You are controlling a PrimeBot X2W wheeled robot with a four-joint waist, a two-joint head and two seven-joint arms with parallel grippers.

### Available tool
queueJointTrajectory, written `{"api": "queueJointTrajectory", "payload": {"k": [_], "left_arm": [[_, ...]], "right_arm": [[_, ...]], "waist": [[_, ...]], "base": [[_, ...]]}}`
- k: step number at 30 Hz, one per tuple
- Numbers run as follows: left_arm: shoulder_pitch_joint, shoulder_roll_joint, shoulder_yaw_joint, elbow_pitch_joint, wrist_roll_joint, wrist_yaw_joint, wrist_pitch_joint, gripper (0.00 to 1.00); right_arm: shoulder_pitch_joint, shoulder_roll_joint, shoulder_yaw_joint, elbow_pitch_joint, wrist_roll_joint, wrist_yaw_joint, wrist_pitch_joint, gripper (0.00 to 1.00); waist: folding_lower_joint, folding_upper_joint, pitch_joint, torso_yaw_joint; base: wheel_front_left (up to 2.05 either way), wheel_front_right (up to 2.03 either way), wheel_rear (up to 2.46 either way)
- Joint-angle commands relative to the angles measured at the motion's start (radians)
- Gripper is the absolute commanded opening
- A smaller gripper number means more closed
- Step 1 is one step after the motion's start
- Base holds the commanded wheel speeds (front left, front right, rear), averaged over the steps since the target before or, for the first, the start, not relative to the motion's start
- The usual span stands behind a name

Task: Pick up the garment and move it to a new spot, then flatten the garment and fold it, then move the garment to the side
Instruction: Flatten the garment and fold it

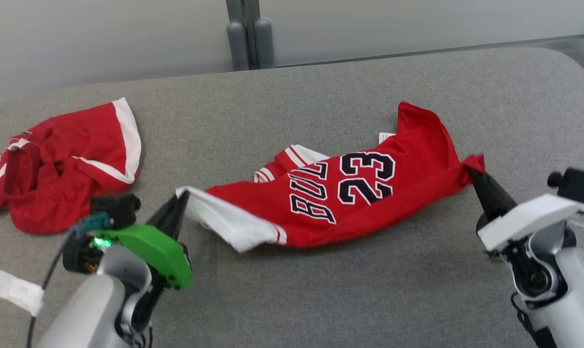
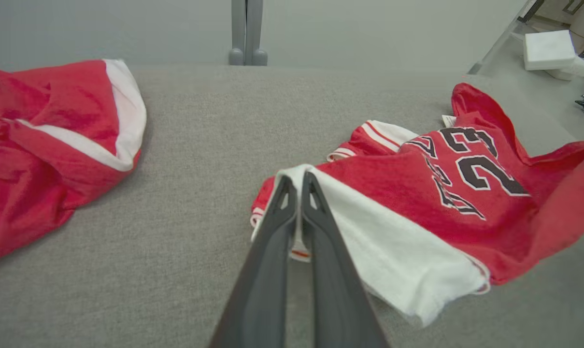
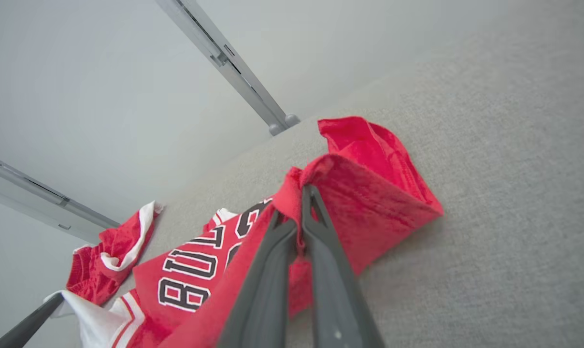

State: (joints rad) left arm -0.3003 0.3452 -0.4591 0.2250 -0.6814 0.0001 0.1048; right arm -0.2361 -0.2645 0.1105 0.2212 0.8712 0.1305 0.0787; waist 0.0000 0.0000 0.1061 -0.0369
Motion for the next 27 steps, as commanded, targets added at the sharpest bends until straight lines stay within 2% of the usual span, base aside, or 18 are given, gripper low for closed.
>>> {"api": "queueJointTrajectory", "payload": {"k": [1, 3, 4, 7, 12, 20, 27], "left_arm": [[-0.066, 0.007, 0.019, -0.003, -0.007, -0.007, 0.009, 0.0], [-0.161, 0.016, 0.035, 0.028, -0.009, -0.021, 0.024, 0.0], [-0.271, 0.009, 0.056, 0.08, -0.024, -0.042, 0.035, 0.0], [-0.454, -0.001, 0.077, 0.187, -0.039, -0.077, 0.048, 0.0], [-0.747, -0.015, 0.063, 0.355, -0.018, -0.111, 0.049, 0.0], [-1.154, -0.017, 0.0, 0.573, 0.033, -0.131, 0.05, 0.0], [-1.378, -0.036, -0.049, 0.687, -0.014, -0.131, 0.069, 0.0]], "right_arm": [[-0.065, -0.005, 0.005, -0.003, 0.007, 0.0, 0.01, 0.0], [-0.161, -0.015, 0.004, 0.02, 0.01, 0.0, 0.015, 0.0], [-0.27, -0.014, 0.014, 0.055, 0.016, 0.0, 0.03, 0.0], [-0.46, -0.004, 0.021, 0.121, 0.028, 0.0, 0.04, 0.0], [-0.744, 0.014, 0.032, 0.256, 0.045, 0.0, 0.026, 0.0], [-1.098, -0.011, 0.079, 0.427, 0.052, 0.0, 0.024, 0.0], [-1.315, -0.021, 0.131, 0.516, 0.071, 0.0, -0.017, 0.0]], "waist": [[0.0, 0.0, 0.048, -0.008], [0.0, 0.0, 0.083, -0.007], [0.0, 0.0, 0.119, -0.004], [0.0, 0.0, 0.176, -0.007], [0.0, 0.0, 0.24, -0.004], [0.0, 0.0, 0.287, 0.011], [0.0, 0.0, 0.274, 0.008]], "base": [[0.0, 0.0, 0.0], [0.0, 0.0, 0.0], [0.0, 0.0, 0.0], [0.0, 0.0, 0.0], [0.0, 0.0, 0.0], [0.0, 0.0, 0.0], [0.0, 0.0, 0.0]]}}
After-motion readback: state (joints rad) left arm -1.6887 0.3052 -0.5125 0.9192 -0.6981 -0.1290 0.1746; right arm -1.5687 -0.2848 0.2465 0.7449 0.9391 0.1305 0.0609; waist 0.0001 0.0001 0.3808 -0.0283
